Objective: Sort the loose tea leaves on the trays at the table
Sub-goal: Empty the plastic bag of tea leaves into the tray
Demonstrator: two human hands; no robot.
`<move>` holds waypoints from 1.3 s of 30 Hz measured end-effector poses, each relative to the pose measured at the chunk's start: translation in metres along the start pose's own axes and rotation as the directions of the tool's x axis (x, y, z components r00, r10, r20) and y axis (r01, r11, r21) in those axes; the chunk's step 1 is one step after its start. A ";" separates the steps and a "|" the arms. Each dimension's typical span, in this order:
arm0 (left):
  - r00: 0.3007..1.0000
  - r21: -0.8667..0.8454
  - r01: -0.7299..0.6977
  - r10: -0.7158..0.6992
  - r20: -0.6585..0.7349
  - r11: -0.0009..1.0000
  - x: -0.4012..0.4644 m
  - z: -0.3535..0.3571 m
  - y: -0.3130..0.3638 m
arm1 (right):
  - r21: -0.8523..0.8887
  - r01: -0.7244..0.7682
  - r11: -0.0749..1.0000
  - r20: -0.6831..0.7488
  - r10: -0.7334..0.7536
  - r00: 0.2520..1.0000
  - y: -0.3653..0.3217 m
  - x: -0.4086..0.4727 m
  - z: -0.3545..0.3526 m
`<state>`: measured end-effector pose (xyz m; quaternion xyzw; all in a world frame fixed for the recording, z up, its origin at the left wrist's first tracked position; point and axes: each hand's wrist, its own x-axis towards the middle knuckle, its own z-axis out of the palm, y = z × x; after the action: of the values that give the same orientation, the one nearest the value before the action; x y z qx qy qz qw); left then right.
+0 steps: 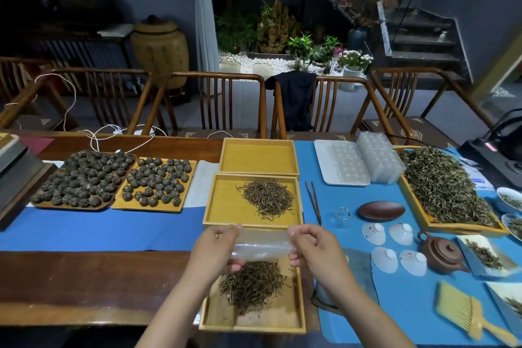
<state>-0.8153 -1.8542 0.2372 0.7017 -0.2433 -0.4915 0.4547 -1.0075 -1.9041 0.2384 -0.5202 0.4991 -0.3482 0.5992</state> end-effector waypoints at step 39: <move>0.939 0.130 -0.143 0.176 -0.294 0.981 0.090 -0.139 -0.067 | -0.023 -0.206 0.978 0.102 0.207 0.973 0.042 0.099 0.168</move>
<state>-0.6599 -1.8386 0.1502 0.7702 -0.2524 -0.3254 0.4870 -0.8242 -1.9417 0.1676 -0.4866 0.5208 -0.2534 0.6541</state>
